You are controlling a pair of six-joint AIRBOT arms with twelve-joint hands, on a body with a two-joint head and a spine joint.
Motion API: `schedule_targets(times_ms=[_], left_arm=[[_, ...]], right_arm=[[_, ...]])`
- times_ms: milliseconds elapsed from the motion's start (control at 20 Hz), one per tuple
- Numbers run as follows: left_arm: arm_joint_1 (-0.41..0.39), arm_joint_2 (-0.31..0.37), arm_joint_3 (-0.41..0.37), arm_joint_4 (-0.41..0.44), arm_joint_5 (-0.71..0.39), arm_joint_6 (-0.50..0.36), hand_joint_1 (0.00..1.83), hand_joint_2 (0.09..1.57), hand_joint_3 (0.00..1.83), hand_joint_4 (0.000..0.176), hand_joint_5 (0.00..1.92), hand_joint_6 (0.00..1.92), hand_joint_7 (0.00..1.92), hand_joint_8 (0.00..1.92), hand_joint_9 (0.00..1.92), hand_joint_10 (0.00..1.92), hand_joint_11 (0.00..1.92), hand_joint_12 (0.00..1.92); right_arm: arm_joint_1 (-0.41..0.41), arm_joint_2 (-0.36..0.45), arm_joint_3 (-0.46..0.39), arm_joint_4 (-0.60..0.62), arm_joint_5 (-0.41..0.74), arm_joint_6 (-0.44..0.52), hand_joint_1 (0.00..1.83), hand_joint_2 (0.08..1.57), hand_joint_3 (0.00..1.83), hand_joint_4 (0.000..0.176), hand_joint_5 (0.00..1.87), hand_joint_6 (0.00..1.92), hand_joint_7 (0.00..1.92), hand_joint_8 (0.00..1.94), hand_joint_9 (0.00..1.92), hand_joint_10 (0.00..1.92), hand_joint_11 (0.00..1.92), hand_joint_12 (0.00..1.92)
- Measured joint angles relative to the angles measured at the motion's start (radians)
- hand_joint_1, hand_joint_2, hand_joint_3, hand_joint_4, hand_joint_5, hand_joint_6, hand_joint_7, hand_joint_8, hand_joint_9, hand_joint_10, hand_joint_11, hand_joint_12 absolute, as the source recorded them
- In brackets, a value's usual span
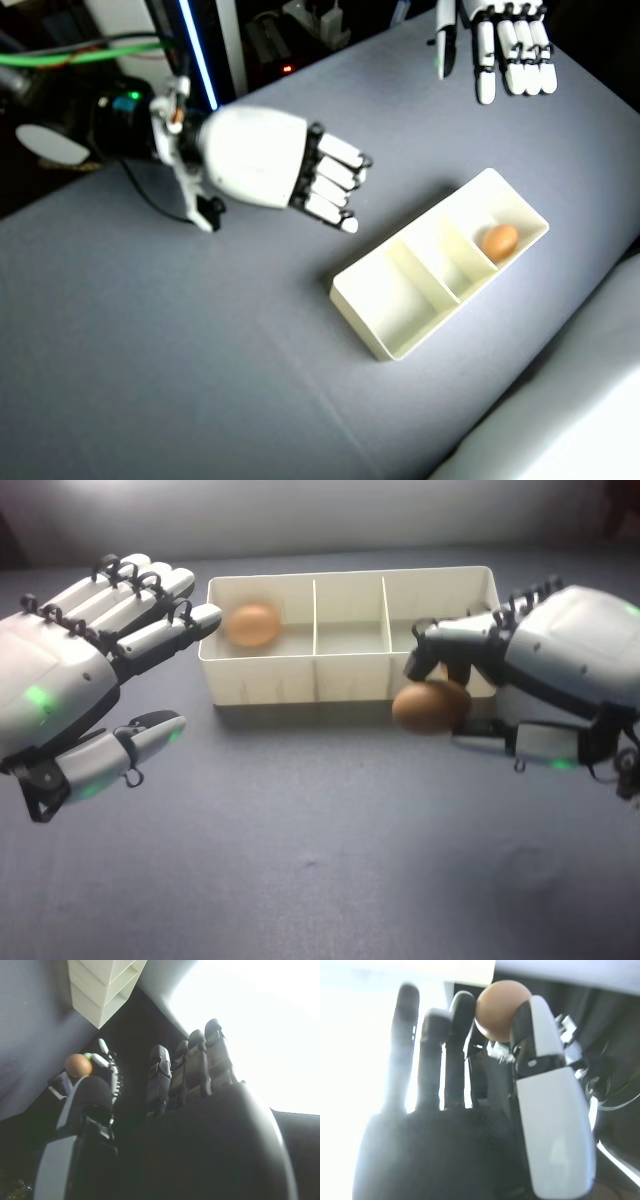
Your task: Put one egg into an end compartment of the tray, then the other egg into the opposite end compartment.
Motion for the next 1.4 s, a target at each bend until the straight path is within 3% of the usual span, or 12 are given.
schedule_targets(times_ms=[500,550,650,750,800,850,950,1050,1250,1300,1350,1400], left_arm=[[0.009,-0.011,0.014,-0.005,-0.027,-0.030,0.61,1.46,0.00,0.004,0.25,0.00,0.03,0.00,0.00,0.00,0.00,0.14],[0.010,-0.014,0.014,-0.010,-0.021,-0.031,0.58,1.47,0.00,0.010,0.25,0.00,0.03,0.00,0.00,0.00,0.00,0.21],[0.010,-0.016,0.019,-0.007,-0.024,-0.034,0.51,1.48,0.00,0.024,0.24,0.00,0.02,0.00,0.00,0.00,0.00,0.18],[0.010,-0.016,0.019,-0.004,-0.028,-0.044,0.51,1.49,0.00,0.026,0.23,0.01,0.02,0.00,0.00,0.00,0.00,0.11],[0.011,-0.017,0.019,-0.001,-0.031,-0.047,0.56,1.48,0.00,0.026,0.23,0.01,0.03,0.00,0.00,0.00,0.00,0.11],[0.011,-0.017,0.019,0.001,-0.032,-0.047,0.57,1.48,0.00,0.028,0.22,0.00,0.01,0.00,0.00,0.00,0.00,0.06],[0.011,-0.017,0.019,-0.006,-0.039,-0.047,0.59,1.48,0.00,0.034,0.22,0.00,0.02,0.00,0.00,0.00,0.00,0.00],[0.015,-0.017,0.019,-0.011,-0.050,-0.047,0.61,1.46,0.00,0.035,0.21,0.00,0.02,0.00,0.00,0.00,0.02,0.01],[0.055,-0.007,-0.001,-0.035,-0.075,-0.049,0.62,1.46,0.00,0.038,0.22,0.00,0.03,0.00,0.00,0.00,0.00,0.00],[0.066,-0.006,-0.002,-0.046,-0.093,-0.049,0.61,1.46,0.00,0.042,0.21,0.00,0.03,0.00,0.00,0.00,0.00,0.00],[0.075,-0.002,-0.012,-0.063,-0.110,-0.045,0.61,1.45,0.00,0.053,0.20,0.00,0.04,0.00,0.00,0.00,0.00,0.00],[0.088,0.002,-0.020,-0.076,-0.128,-0.035,0.62,1.44,0.00,0.054,0.19,0.00,0.04,0.00,0.00,0.00,0.00,0.00]], right_arm=[[0.174,-0.113,0.205,0.159,-0.222,-0.126,1.17,1.32,0.00,0.000,0.53,1.46,0.74,1.63,0.85,1.72,0.90,1.91],[0.175,-0.129,0.233,0.191,-0.239,-0.126,1.03,1.31,0.00,0.000,0.29,0.73,0.52,1.14,0.71,1.50,0.75,1.89],[0.174,-0.146,0.266,0.223,-0.296,-0.142,0.67,1.27,0.00,0.000,0.08,0.40,0.20,0.40,0.20,1.01,0.18,1.75],[0.174,-0.148,0.268,0.275,-0.326,-0.196,0.56,1.25,0.00,0.000,0.05,0.29,0.14,0.19,0.04,0.87,0.04,1.73],[0.172,-0.147,0.268,0.285,-0.327,-0.202,0.44,1.26,0.00,0.000,0.00,0.09,0.01,0.03,0.00,0.31,0.00,1.48],[0.172,-0.147,0.265,0.283,-0.323,-0.203,0.38,1.27,0.00,0.000,0.00,0.02,0.00,0.00,0.00,0.15,0.00,1.30],[0.172,-0.145,0.231,0.289,-0.303,-0.203,0.29,1.32,0.00,0.000,0.00,0.00,0.00,0.00,0.00,0.01,0.00,0.95],[0.172,-0.122,0.157,0.256,-0.262,-0.203,0.13,1.36,0.00,0.000,0.00,0.00,0.00,0.00,0.00,0.00,0.00,0.08],[0.136,0.024,0.009,0.211,-0.052,-0.203,0.11,1.38,0.00,0.000,0.00,0.00,0.00,0.00,0.00,0.00,0.00,0.00],[0.110,0.060,-0.022,0.211,0.008,-0.203,0.07,1.39,0.00,0.000,0.00,0.00,0.00,0.00,0.00,0.00,0.00,0.70],[0.084,0.092,-0.051,0.203,0.052,-0.203,0.07,1.39,0.00,0.000,0.00,0.00,0.00,0.00,0.00,0.00,0.00,0.84],[0.045,0.125,-0.093,0.185,0.110,-0.203,0.10,1.37,0.01,0.000,0.00,0.00,0.00,0.00,0.00,0.00,0.00,0.31]])
